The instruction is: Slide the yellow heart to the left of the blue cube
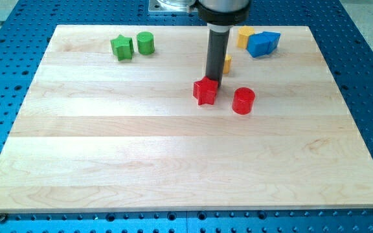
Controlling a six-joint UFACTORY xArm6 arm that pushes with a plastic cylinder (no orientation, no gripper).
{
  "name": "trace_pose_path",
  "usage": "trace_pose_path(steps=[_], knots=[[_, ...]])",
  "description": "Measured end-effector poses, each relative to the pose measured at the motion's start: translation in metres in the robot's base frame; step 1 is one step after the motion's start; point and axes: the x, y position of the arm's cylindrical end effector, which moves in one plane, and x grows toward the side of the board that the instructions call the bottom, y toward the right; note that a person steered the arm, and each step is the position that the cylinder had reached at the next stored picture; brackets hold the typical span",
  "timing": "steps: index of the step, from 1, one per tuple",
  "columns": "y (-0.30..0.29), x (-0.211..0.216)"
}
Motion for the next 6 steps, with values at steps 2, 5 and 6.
trace_pose_path(steps=[2, 5, 6], knots=[[0.044, -0.067], [0.02, -0.07], [0.026, -0.089]])
